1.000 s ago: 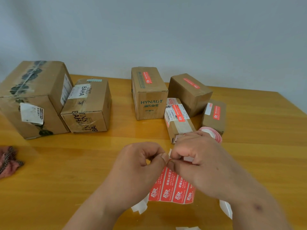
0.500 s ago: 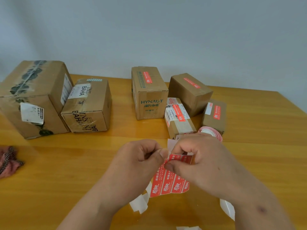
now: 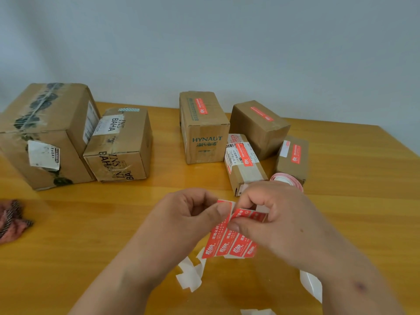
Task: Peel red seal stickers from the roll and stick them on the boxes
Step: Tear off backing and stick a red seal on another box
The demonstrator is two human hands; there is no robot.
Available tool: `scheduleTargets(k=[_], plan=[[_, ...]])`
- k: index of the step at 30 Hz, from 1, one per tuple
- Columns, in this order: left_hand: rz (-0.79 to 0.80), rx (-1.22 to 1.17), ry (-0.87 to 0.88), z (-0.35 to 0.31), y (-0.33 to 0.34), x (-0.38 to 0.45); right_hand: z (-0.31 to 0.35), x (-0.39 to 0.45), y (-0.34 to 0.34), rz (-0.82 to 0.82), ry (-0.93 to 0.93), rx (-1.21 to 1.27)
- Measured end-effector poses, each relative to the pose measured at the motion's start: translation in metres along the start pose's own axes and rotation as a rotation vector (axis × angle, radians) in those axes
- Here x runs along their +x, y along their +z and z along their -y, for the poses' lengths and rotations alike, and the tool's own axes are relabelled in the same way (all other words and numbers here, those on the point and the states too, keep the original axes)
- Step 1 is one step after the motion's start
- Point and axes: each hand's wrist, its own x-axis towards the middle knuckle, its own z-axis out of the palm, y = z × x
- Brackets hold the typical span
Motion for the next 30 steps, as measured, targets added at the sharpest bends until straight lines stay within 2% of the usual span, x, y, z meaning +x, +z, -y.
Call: scheduleTargets(k=[7,12,19,24,30], plan=[[-0.026,0.045,0.012,-0.0011,0.0002,0.0003,-0.0005,0.0010,-0.0028,0.135,0.156,0.165],[-0.069,0.091,0.026,-0.0012,0.0010,0.0019,0.0006,0.0025,-0.0024,0.158,0.161,0.179],[-0.112,0.068,0.039,-0.0011,0.0027,0.0036,0.0032,0.0022,0.0013,0.021,0.042,-0.025],[-0.024,0.003,0.035,-0.0048,-0.0023,0.0019,0.0010,0.0033,0.0020,-0.007,0.041,-0.075],[-0.071,0.065,0.085,-0.0015,-0.0007,0.0028,0.0042,0.0038,-0.0026,0.178,0.189,0.111]])
